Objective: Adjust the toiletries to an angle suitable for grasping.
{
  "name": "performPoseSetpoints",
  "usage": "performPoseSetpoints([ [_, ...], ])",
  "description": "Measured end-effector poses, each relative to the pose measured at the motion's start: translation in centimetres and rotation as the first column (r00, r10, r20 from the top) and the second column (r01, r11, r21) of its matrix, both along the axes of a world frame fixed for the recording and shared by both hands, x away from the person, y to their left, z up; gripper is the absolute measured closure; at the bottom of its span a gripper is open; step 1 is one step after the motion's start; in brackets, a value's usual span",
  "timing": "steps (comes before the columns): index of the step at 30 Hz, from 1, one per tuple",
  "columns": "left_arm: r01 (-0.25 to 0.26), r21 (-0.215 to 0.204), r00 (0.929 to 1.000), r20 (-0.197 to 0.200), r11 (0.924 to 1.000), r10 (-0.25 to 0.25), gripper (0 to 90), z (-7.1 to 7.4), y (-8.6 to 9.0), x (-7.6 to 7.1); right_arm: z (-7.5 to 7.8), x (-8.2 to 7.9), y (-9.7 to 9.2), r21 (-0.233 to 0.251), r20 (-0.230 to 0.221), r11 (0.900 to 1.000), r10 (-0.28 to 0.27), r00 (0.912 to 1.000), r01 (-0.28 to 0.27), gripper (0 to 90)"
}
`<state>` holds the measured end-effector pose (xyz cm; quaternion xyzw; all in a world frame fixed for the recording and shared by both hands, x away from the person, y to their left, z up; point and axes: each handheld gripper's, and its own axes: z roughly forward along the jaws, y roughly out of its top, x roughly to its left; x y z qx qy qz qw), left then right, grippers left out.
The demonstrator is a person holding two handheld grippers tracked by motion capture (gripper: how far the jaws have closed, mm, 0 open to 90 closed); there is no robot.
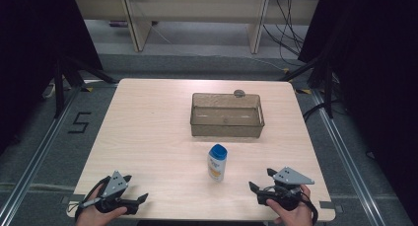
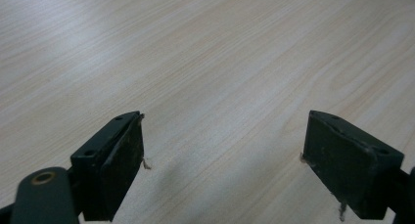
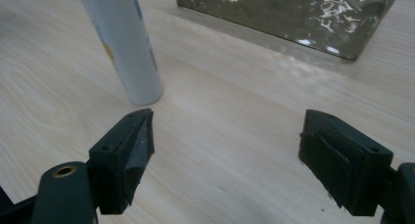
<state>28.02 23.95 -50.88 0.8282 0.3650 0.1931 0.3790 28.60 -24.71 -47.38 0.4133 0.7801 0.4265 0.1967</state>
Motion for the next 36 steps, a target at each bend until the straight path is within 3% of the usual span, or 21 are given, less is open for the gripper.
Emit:
performPoseSetpoints([
  [4,-0.006,0.015,1.0,0.005,0.9999,0.006,14.7,0.0,0.0,0.0,0.0,-0.1,0.8,0.007,-0.018,0.9999,0.011,0.9998,-0.011,21.5],
  [7,-0.007,0.014,1.0,0.006,0.9999,0.007,14.7,0.0,0.0,0.0,0.0,0.1,1.1,-0.003,-0.006,0.9995,0.032,0.9995,-0.032,21.5],
  [8,-0.007,0.014,1.0,0.006,0.9999,0.007,14.7,0.0,0.0,0.0,0.1,-0.2,1.4,0.021,-0.038,0.9998,0.007,0.9993,-0.006,21.5],
  [9,-0.007,0.014,1.0,0.006,0.9999,0.007,14.7,0.0,0.0,0.0,0.0,0.1,1.4,0.013,-0.009,0.9995,0.03,0.9995,-0.03,21.5],
  [16,-0.008,0.015,0.9999,0.007,0.9999,0.007,14.7,0.0,0.0,0.0,0.2,0.2,2.1,0.006,0.01,0.9989,0.046,0.9989,-0.046,21.5],
  [20,-0.014,0.02,0.9999,0.006,0.9997,0.014,14.7,0.0,0.0,0.0,0.2,0.1,2.5,0.03,-0.002,0.9984,0.048,0.9989,-0.047,21.5],
  [26,-0.007,0.014,1.0,0.005,0.9999,0.007,14.7,0.0,0.0,0.1,0.3,0.2,3.2,0.041,0.025,0.9967,0.07,0.9973,-0.071,21.5],
  [27,-0.001,0.011,1.0,-0.001,0.9999,0.001,14.8,0.0,0.1,0.0,0.4,0.1,3.4,0.053,0.008,0.9965,0.064,0.9979,-0.064,21.5],
  [36,0.0,0.01,1.0,-0.001,0.9999,0.0,14.7,0.0,0.0,0.0,0.3,0.6,4.9,0.043,0.028,0.993,0.109,0.9937,-0.11,21.6],
])
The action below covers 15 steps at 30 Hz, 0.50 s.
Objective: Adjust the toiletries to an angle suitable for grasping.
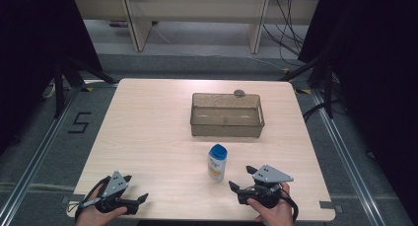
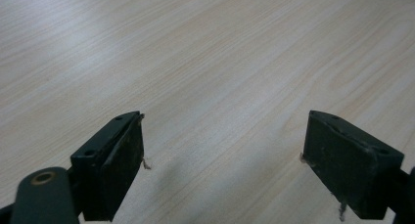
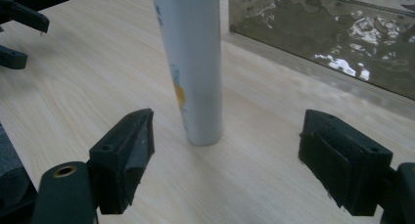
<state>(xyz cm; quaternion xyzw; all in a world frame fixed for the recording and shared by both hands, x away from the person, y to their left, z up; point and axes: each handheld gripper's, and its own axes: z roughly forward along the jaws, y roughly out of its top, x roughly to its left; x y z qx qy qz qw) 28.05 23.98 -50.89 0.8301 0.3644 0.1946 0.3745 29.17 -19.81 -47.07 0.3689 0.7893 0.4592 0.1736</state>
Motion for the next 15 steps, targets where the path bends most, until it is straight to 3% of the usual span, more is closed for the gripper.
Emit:
performPoseSetpoints([
  [1,0.0,0.0,1.0,0.001,1.0,0.0,14.7,0.0,0.0,0.0,0.0,-0.1,0.3,0.01,-0.013,0.9999,-0.01,0.9999,0.01,21.7],
  [2,-0.004,0.002,1.0,0.006,1.0,0.004,14.7,0.0,0.0,0.0,0.1,0.1,0.2,-0.011,0.014,0.9999,0.002,0.9999,-0.002,22.2],
  [4,0.0,0.0,1.0,0.0,1.0,0.0,14.7,0.0,0.0,0.0,0.0,0.3,0.5,0.008,0.013,0.9998,0.016,0.9998,-0.016,22.4],
  [5,0.0,0.0,1.0,0.001,1.0,0.0,14.7,0.0,0.0,0.0,0.0,0.2,0.8,0.019,-0.013,0.9998,-0.001,0.9999,0.001,22.5],
  [6,-0.008,-0.001,0.9999,0.006,1.0,0.008,14.7,0.0,-0.1,0.0,0.1,0.3,0.7,0.001,0.007,1.0,0.008,0.9999,-0.008,22.5],
  [8,0.001,-0.018,1.0,0.002,0.9998,-0.001,14.7,0.0,-0.1,0.0,0.0,0.4,1.0,0.015,0.0,0.9999,0.002,1.0,-0.002,22.8],
  [9,0.001,-0.017,1.0,0.002,0.9998,-0.001,14.7,0.0,-0.1,0.0,0.0,0.5,1.0,0.001,0.019,1.0,0.008,0.9998,-0.008,22.9],
  [11,0.001,-0.018,1.0,0.003,0.9998,-0.001,14.7,0.0,0.0,0.0,0.0,0.5,1.2,0.009,0.0,1.0,0.001,1.0,-0.001,22.9],
  [12,0.007,-0.01,0.9999,-0.01,0.9999,-0.007,14.7,0.1,0.0,0.0,0.0,0.7,1.2,-0.004,0.023,0.9999,0.012,0.9997,-0.012,22.9],
  [15,0.005,-0.01,1.0,-0.006,0.9999,-0.005,14.8,0.1,0.0,-0.1,-0.1,1.0,1.5,-0.009,0.031,0.9998,0.019,0.9993,-0.019,23.1],
])
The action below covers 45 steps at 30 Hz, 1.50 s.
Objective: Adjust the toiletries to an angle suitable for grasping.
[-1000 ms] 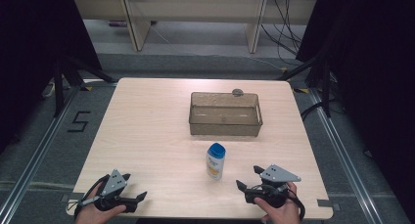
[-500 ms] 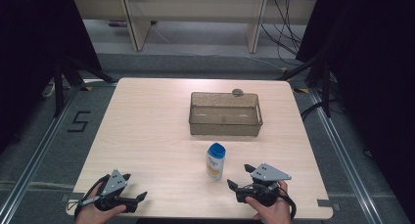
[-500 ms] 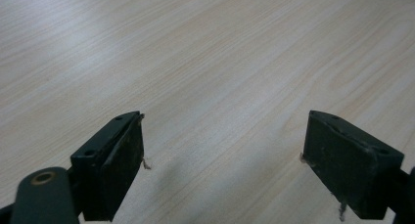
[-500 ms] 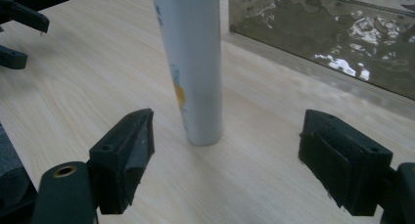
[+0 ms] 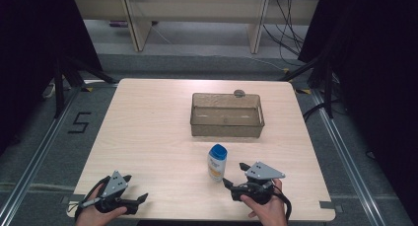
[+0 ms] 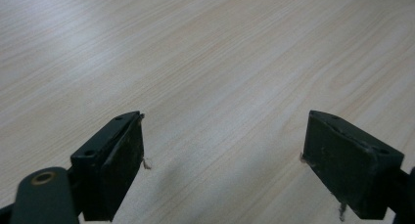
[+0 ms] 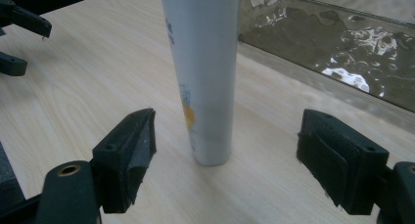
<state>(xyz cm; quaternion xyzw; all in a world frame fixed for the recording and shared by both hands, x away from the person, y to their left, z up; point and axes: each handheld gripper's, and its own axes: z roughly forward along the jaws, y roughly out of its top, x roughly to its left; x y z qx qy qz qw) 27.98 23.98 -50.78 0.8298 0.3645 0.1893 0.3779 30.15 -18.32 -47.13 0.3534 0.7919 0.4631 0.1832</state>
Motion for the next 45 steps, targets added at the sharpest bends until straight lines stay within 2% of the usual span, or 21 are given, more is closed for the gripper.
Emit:
performPoseSetpoints([
  [3,0.002,-0.001,1.0,-0.003,1.0,-0.002,14.7,0.0,0.0,0.0,0.0,0.1,0.3,0.012,-0.013,0.9999,-0.002,0.9999,0.002,23.3],
  [5,-0.002,0.0,1.0,0.001,1.0,0.002,14.7,0.0,0.0,0.0,0.0,0.3,0.4,0.003,0.005,1.0,0.007,1.0,-0.007,23.3],
  [7,0.0,-0.004,1.0,0.004,1.0,0.0,14.7,0.0,0.0,0.0,0.0,0.3,0.7,0.023,-0.017,0.9997,0.001,0.9998,0.0,23.3],
  [8,0.002,0.0,1.0,-0.001,1.0,-0.002,14.7,0.0,0.0,0.0,0.0,0.5,0.7,0.016,0.004,0.9999,0.007,1.0,-0.007,23.3],
  [9,-0.007,-0.004,0.9999,0.01,1.0,0.007,14.7,-0.1,0.0,0.0,-0.1,0.5,1.0,0.044,-0.018,0.999,0.002,0.9998,-0.001,23.3],
  [10,-0.004,-0.006,1.0,0.008,1.0,0.004,14.7,-0.1,0.0,0.0,-0.1,0.7,0.8,0.02,0.009,0.9997,0.012,0.9999,-0.012,23.3],
  [12,-0.012,0.01,0.9999,0.012,0.9999,0.012,14.7,-0.1,0.0,0.1,0.0,0.8,1.0,0.021,0.002,0.9997,0.011,0.9999,-0.011,23.3],
  [13,-0.007,0.016,0.9999,0.01,0.9998,0.007,14.7,-0.1,0.1,0.1,-0.1,0.8,1.3,0.048,-0.01,0.9988,0.013,0.9999,-0.013,23.3],
  [16,-0.012,0.02,0.9999,0.0,0.9997,0.012,14.7,0.0,0.0,0.1,-0.2,1.2,1.5,0.031,0.016,0.9993,0.022,0.9996,-0.022,23.4],
  [18,-0.016,0.017,0.9999,-0.001,0.9997,0.016,14.7,0.0,0.0,0.1,-0.3,1.2,1.8,0.053,-0.008,0.9984,0.02,0.9998,-0.02,23.5],
  [21,0.005,0.039,1.0,-0.004,0.9992,-0.005,14.7,0.1,0.1,0.1,-0.2,1.3,2.1,0.041,-0.021,0.999,0.021,0.9995,-0.02,23.7],
  [22,-0.013,0.008,0.9999,-0.002,0.9999,0.013,14.7,0.0,-0.1,0.1,-0.3,1.5,2.1,0.026,0.005,0.9991,0.032,0.9995,-0.032,23.9],
  [24,-0.019,0.019,0.9998,0.0,0.9996,0.019,14.7,0.0,-0.1,0.2,-0.3,1.5,2.5,0.035,-0.017,0.9989,0.031,0.9994,-0.031,24.1],
  [25,-0.015,0.015,0.9999,-0.006,0.9998,0.015,14.8,0.0,0.0,0.1,-0.3,1.8,2.5,0.03,0.009,0.9983,0.051,0.9987,-0.051,24.3],
  [28,-0.027,0.0,0.9996,0.0,0.9996,0.027,14.7,-0.1,-0.2,0.2,-0.3,1.8,2.9,0.032,0.004,0.9988,0.036,0.9993,-0.036,25.4],
  [30,-0.01,0.034,0.9999,-0.003,0.9994,0.01,14.7,-0.1,0.0,0.3,-0.3,2.0,3.0,0.022,0.018,0.999,0.039,0.9991,-0.04,25.8],
  [33,-0.016,0.007,0.9999,-0.002,0.9998,0.016,14.7,-0.1,-0.2,0.3,-0.4,2.2,3.1,0.034,0.011,0.9987,0.038,0.9992,-0.038,26.8],
  [34,-0.011,0.013,0.9999,-0.005,0.9999,0.012,14.7,-0.1,-0.2,0.3,-0.5,2.0,3.2,0.045,-0.011,0.9985,0.033,0.9994,-0.032,27.1],
  [35,-0.014,0.012,0.9999,-0.008,0.9998,0.014,14.7,-0.1,-0.2,0.3,-0.5,2.3,3.1,0.027,0.016,0.9987,0.042,0.999,-0.042,27.4],
  [39,0.005,0.043,0.9999,-0.01,0.9991,-0.004,14.7,0.0,-0.1,0.4,-0.7,2.4,3.3,0.028,0.015,0.9988,0.04,0.9991,-0.04,28.1],
  [45,-0.002,0.013,1.0,-0.004,0.9999,0.002,14.7,-0.1,-0.3,0.5,-0.9,2.5,3.8,0.025,0.012,0.9981,0.057,0.9983,-0.057,32.3],
])
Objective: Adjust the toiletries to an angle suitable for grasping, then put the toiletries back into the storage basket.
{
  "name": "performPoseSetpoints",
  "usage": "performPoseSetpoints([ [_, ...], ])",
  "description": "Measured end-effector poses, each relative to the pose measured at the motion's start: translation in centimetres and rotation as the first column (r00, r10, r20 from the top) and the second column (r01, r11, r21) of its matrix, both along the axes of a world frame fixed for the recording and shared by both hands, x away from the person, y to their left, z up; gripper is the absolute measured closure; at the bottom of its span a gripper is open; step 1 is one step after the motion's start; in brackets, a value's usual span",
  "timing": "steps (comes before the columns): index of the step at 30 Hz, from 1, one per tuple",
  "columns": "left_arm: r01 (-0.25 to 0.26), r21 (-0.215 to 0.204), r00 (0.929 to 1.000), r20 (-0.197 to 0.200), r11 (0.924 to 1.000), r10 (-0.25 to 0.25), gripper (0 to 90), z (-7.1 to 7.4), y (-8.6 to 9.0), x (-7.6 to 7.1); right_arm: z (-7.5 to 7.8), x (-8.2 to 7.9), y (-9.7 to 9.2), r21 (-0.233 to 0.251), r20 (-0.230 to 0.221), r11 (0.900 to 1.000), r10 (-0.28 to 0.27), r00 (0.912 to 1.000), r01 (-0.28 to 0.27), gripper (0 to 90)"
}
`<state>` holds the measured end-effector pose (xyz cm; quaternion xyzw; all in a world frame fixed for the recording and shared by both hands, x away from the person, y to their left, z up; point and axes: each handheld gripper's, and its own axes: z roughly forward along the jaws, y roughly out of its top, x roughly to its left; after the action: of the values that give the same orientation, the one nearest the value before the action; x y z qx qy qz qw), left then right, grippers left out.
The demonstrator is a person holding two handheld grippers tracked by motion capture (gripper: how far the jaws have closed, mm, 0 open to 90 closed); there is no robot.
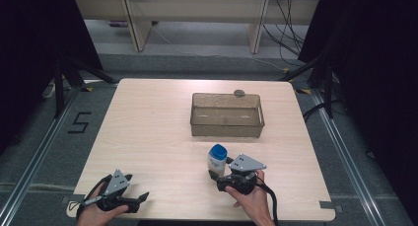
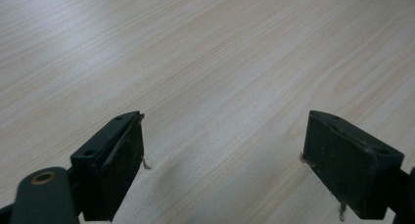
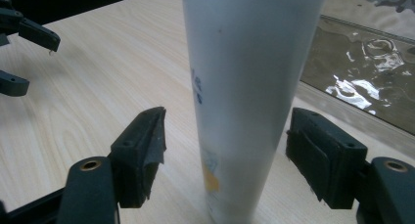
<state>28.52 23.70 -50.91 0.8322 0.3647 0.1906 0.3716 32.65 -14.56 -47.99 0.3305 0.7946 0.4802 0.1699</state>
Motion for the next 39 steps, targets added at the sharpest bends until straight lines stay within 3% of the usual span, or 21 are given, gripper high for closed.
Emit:
performPoseSetpoints([
  [1,0.001,-0.011,1.0,-0.002,0.9999,-0.001,14.7,0.0,-0.1,0.0,0.0,0.1,0.0,-0.01,0.015,0.9999,-0.004,0.9999,0.005,32.7],
  [3,-0.001,-0.004,1.0,-0.005,1.0,0.001,14.7,0.0,-0.1,0.0,0.0,0.0,0.1,-0.001,-0.01,0.9999,-0.013,0.9999,0.013,33.7],
  [4,-0.002,-0.005,1.0,-0.005,1.0,0.002,14.7,0.0,-0.1,0.0,0.0,0.2,0.0,-0.007,0.013,0.9999,-0.01,0.9999,0.01,34.4],
  [13,0.0,0.004,1.0,0.0,1.0,0.0,14.7,0.1,0.0,0.0,-0.4,0.8,0.4,-0.009,0.017,0.9999,-0.012,0.9998,0.012,36.6],
  [15,-0.002,0.002,1.0,0.0,1.0,0.002,14.7,0.1,0.0,0.0,-0.4,0.8,0.6,-0.001,-0.003,0.9996,-0.027,0.9996,0.027,37.4],
  [18,0.001,-0.005,1.0,-0.002,1.0,-0.001,14.7,0.1,0.0,-0.1,-0.7,1.3,0.7,0.002,0.019,1.0,-0.008,0.9998,0.008,38.1],
  [21,-0.001,-0.026,1.0,0.006,0.9997,0.002,14.7,0.0,-0.1,-0.1,-0.6,1.3,0.8,-0.006,0.009,0.9996,-0.027,0.9996,0.027,39.0],
  [25,0.006,-0.01,1.0,0.002,0.9999,-0.006,14.8,0.0,0.0,-0.1,-0.7,1.3,0.9,0.001,-0.001,0.9993,-0.039,0.9993,0.039,39.8],
  [28,0.001,-0.025,1.0,0.006,0.9997,0.0,14.7,0.0,-0.2,-0.1,-0.8,1.7,0.9,0.003,0.019,0.9999,-0.01,0.9998,0.01,40.3],
  [30,0.001,0.01,1.0,0.001,0.9999,-0.001,14.7,0.1,0.0,0.0,-0.8,1.7,0.9,0.001,0.022,1.0,-0.007,0.9997,0.007,41.6],
  [32,0.004,-0.008,1.0,0.001,1.0,-0.004,14.7,0.0,0.0,0.0,-0.8,1.7,0.9,-0.006,0.021,0.9999,-0.013,0.9997,0.013,42.8],
  [33,0.007,0.003,1.0,-0.004,1.0,-0.007,14.7,0.0,0.0,0.0,-0.8,1.6,0.8,-0.01,0.014,0.9997,-0.023,0.9996,0.023,43.4],
  [37,-0.002,-0.017,1.0,-0.001,0.9998,0.002,14.7,0.0,-0.1,-0.1,-0.9,1.8,1.0,0.007,0.015,1.0,-0.001,0.9999,0.001,47.7],
  [39,0.0,0.009,1.0,-0.002,1.0,0.0,14.8,0.1,0.1,0.0,-0.9,1.9,1.0,0.001,0.014,1.0,-0.003,0.9999,0.003,50.2],
])
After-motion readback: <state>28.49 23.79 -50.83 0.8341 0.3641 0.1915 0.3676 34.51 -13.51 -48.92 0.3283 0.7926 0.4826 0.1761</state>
